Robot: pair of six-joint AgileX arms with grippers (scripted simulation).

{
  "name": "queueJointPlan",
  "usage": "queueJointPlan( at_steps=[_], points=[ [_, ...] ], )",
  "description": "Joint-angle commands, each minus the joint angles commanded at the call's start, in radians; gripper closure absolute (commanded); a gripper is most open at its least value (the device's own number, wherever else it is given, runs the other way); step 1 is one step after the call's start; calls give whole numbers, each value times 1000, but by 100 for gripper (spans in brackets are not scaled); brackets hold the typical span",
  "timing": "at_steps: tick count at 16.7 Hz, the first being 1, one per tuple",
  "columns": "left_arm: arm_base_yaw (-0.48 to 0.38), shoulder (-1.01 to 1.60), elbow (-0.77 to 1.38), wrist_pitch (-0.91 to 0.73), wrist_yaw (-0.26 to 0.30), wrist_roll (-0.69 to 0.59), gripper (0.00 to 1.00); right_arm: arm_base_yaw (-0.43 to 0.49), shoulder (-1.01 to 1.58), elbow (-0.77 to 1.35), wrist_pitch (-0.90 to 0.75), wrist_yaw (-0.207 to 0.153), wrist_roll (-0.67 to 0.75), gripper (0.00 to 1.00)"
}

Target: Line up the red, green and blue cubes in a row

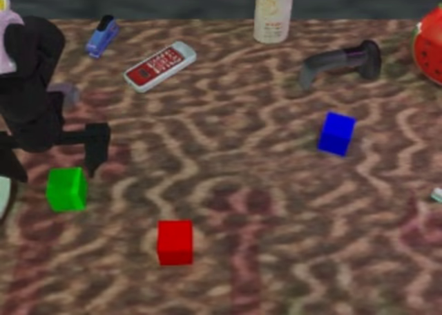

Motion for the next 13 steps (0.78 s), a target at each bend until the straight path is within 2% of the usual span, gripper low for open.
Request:
queueJointPlan(
  at_steps=[5, 10, 13],
  points=[
    [2, 99, -91, 194, 1, 4, 0, 0, 0, 0, 0, 0, 0, 0],
    [2, 109, -100, 209, 1, 4, 0, 0, 0, 0, 0, 0, 0, 0],
    [2, 109, -100, 209, 1, 4, 23, 0, 0, 0, 0, 0, 0, 0]
  ],
)
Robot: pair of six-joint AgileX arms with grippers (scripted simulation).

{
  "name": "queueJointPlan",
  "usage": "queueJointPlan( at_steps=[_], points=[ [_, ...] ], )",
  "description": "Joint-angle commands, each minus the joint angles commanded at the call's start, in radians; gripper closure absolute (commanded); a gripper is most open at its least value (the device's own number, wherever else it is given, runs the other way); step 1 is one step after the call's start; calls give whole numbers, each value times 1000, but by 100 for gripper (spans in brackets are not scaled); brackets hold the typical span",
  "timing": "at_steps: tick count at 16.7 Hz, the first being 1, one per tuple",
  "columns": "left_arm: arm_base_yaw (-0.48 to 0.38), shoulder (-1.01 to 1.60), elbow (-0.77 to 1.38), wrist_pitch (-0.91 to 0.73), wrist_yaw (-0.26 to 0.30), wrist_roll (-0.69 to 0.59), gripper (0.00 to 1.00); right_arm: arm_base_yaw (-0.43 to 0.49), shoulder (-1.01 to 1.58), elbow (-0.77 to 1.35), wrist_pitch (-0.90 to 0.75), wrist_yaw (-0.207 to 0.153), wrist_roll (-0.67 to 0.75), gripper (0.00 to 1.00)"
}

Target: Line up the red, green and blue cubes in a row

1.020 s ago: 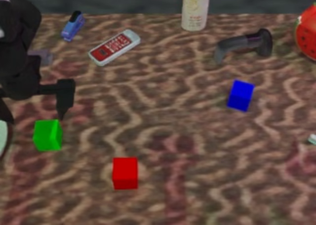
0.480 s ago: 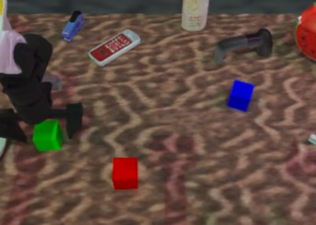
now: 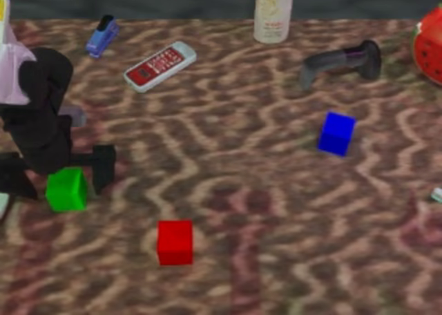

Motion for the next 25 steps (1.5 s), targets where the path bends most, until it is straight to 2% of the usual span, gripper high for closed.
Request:
queueJointPlan(
  at_steps=[10, 20, 25],
  points=[
    [0, 0, 0, 0, 0, 0, 98, 0, 0, 0, 0, 0, 0, 0],
    [-1, -34, 14, -20, -5, 4, 100, 0, 0, 0, 0, 0, 0, 0],
    [8, -103, 90, -178, -2, 4, 100, 0, 0, 0, 0, 0, 0, 0]
  ],
)
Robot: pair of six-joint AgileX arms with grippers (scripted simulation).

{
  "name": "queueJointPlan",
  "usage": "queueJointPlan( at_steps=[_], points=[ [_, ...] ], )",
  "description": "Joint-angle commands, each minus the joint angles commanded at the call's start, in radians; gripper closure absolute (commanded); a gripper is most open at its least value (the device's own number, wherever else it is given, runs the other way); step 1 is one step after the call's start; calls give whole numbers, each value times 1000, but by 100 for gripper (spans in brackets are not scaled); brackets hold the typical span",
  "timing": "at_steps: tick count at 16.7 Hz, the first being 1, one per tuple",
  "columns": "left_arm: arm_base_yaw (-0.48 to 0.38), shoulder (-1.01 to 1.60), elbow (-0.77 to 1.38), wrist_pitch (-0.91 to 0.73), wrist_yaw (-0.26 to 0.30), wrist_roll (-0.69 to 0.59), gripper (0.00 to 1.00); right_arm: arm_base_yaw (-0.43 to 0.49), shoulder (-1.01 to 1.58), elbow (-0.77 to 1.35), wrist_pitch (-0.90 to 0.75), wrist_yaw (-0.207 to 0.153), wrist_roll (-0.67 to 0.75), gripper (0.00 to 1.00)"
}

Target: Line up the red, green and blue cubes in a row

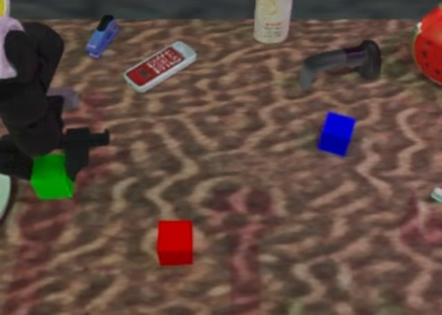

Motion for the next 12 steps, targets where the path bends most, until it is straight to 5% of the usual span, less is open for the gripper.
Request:
queueJointPlan(
  at_steps=[8, 12],
  points=[
    [2, -50, 48, -89, -4, -3, 100, 0, 0, 0, 0, 0, 0, 0],
    [-110, -13, 110, -122, -4, -110, 100, 0, 0, 0, 0, 0, 0, 0]
  ],
)
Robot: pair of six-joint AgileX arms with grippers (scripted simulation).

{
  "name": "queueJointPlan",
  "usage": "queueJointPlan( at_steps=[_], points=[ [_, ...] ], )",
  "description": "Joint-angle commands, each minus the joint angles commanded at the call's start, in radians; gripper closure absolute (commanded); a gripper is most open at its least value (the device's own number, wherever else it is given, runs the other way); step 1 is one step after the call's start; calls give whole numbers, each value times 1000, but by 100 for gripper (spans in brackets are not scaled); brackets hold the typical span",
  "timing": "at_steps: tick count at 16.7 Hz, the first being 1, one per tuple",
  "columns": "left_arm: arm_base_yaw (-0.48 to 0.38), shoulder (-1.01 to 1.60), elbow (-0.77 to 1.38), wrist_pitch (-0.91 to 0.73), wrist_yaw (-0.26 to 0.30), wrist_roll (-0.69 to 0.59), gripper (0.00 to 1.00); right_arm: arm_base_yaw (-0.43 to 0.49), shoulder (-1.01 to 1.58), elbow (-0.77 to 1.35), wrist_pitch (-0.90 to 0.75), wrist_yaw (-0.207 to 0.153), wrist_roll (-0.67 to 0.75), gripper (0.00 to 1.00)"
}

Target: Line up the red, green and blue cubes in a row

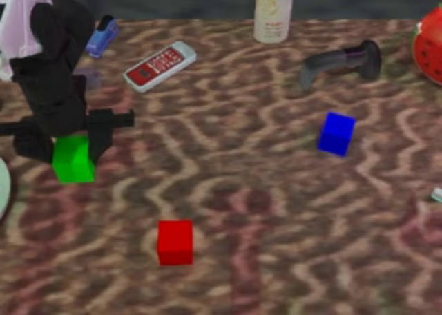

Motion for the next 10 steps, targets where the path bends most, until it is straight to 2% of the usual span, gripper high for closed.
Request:
queueJointPlan(
  at_steps=[7, 10],
  points=[
    [-443, 92, 171, -102, -3, -378, 100, 0, 0, 0, 0, 0, 0, 0],
    [-580, 109, 226, -129, -8, -510, 100, 0, 0, 0, 0, 0, 0, 0]
  ],
)
